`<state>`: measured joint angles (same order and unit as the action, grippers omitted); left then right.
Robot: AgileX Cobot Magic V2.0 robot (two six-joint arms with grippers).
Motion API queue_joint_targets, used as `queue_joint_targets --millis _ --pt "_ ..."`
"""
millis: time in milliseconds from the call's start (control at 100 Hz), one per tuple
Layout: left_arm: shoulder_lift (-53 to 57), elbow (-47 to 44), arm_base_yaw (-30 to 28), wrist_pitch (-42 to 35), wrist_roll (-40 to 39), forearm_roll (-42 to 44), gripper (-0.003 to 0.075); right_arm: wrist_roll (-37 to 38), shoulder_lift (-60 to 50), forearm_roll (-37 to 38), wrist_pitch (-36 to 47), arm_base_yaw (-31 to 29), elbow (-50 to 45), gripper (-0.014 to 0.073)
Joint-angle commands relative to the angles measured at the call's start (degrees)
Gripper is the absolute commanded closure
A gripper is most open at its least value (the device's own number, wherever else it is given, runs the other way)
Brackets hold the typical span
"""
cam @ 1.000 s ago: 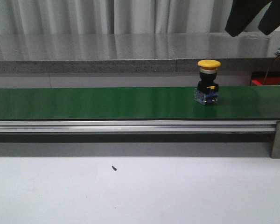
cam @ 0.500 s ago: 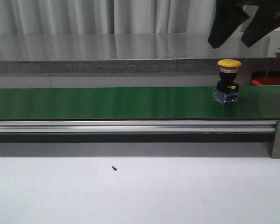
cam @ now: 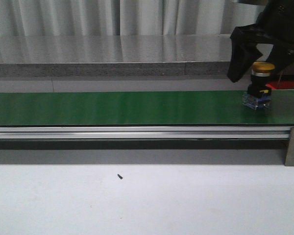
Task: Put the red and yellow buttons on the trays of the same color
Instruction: 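Grasp the yellow button at the belt's end with the right gripper, then lower the yellow button into the yellow tray and open the right gripper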
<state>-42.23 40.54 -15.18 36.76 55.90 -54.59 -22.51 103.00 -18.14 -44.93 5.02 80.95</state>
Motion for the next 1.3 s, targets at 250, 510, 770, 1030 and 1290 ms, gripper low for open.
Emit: queue_joint_targets --millis 250,510,770,1030,1290 --pt "0.2 1.5 0.3 -1.9 0.2 -2.8 0.0740 0.2 -2.6 0.7 -5.0 -3.3 1.3 0.0139" --pt "0.2 1.5 0.3 -1.9 0.2 -2.8 0.0740 0.2 -3.0 0.9 -7.9 -4.0 1.7 0.0519" --pt "0.2 1.5 0.3 -1.9 0.2 -2.8 0.0740 0.2 -9.6 0.9 -10.0 -9.2 1.9 0.0519" --pt "0.2 1.5 0.3 -1.9 0.2 -2.8 0.0740 0.2 -17.1 0.9 -16.2 -23.5 1.0 0.0519" --pt "0.2 1.5 0.3 -1.9 0.2 -2.8 0.0740 0.8 -22.1 0.9 -16.9 -33.7 -4.6 0.0519"
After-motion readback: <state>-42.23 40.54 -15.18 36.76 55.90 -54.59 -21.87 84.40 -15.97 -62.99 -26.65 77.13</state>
